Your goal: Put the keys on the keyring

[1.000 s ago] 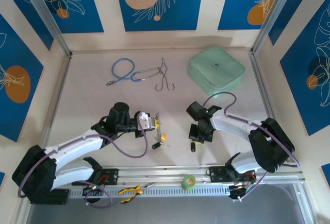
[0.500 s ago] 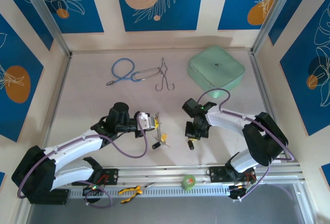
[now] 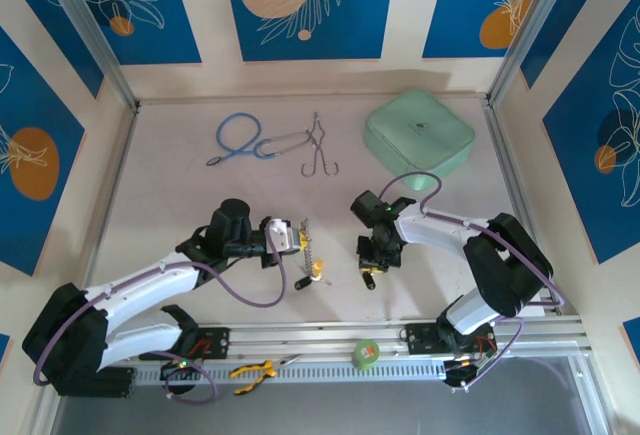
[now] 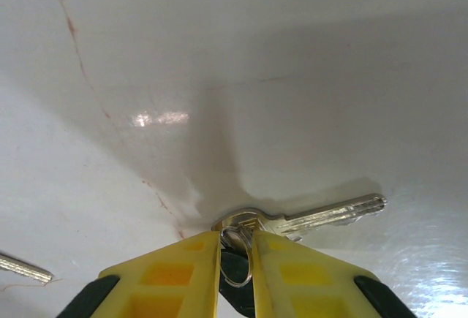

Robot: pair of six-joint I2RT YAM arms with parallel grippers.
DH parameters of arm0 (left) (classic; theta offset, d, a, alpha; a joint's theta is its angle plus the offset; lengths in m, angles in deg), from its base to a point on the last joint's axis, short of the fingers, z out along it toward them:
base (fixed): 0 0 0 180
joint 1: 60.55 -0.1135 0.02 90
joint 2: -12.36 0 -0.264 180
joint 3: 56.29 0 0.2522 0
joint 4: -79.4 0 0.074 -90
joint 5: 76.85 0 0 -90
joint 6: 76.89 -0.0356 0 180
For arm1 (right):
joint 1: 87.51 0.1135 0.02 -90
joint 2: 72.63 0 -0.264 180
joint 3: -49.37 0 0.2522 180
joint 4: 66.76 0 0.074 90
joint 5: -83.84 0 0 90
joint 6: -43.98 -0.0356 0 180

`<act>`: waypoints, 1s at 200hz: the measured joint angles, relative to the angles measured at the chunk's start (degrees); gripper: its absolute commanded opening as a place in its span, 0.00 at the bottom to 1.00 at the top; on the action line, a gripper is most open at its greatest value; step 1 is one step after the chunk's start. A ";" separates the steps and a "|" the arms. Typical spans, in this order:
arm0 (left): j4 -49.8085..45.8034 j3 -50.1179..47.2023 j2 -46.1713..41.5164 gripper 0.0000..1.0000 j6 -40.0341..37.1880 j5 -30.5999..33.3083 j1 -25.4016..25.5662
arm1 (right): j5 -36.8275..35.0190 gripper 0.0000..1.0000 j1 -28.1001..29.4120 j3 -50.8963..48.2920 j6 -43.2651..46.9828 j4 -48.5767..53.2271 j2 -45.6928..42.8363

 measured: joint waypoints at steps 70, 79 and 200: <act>-0.09 0.00 0.00 0.00 0.46 0.02 0.00 | -0.17 0.00 0.07 0.72 0.33 -0.35 -0.79; 0.11 0.00 0.00 0.00 1.11 0.09 0.00 | -0.37 0.00 0.11 0.72 0.92 -0.39 -2.10; 12.90 -2.91 0.46 0.00 19.67 -0.35 0.02 | 20.24 0.00 0.31 -1.90 35.19 -22.40 -25.03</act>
